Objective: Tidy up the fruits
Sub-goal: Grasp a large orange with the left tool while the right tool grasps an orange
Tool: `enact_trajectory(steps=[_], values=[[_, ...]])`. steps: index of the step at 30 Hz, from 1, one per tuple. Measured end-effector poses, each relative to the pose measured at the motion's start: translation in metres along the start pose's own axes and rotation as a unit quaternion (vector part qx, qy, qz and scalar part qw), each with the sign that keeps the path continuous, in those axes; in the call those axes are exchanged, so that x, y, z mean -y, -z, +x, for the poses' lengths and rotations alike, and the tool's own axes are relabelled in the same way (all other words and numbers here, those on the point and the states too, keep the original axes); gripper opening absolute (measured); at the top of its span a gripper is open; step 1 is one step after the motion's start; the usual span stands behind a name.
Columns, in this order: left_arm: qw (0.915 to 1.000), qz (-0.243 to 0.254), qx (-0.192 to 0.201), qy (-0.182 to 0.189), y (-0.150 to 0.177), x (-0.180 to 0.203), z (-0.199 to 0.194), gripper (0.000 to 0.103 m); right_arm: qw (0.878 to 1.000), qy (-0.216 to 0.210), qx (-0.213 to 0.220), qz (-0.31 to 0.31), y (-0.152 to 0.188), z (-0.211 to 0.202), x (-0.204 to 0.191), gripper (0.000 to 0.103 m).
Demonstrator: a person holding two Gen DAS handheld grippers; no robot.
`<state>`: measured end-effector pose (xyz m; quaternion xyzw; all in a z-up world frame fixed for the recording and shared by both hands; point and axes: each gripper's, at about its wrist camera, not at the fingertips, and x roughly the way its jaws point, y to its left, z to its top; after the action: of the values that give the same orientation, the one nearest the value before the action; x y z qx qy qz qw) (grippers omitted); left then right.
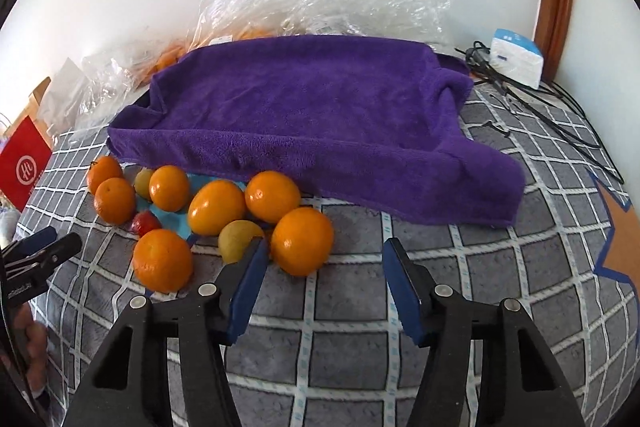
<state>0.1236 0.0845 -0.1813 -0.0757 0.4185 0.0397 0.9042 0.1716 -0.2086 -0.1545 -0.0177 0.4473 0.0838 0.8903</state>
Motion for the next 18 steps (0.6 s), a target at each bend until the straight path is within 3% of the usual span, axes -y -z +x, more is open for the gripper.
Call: enact_trajectory(steps=[5, 11, 15, 18], values=[[1.0, -0.006, 0.004, 0.002, 0.002, -0.002, -0.001, 0.081, 1.0, 0.002, -0.009, -0.009, -0.002, 0.01, -0.005, 0.035], [0.9999, 0.01, 0.002, 0.008, 0.003, 0.0, -0.006, 0.067, 1.0, 0.006, -0.001, -0.011, 0.005, -0.002, 0.011, 0.035], [0.9993, 0.0, -0.006, 0.036, -0.009, 0.004, -0.009, 0.066, 1.0, 0.02, 0.003, -0.012, 0.011, -0.004, 0.024, 0.035], [0.9994, 0.007, 0.007, 0.034, -0.023, 0.012, -0.01, 0.066, 1.0, 0.009, 0.007, -0.005, 0.013, -0.005, 0.03, 0.035]])
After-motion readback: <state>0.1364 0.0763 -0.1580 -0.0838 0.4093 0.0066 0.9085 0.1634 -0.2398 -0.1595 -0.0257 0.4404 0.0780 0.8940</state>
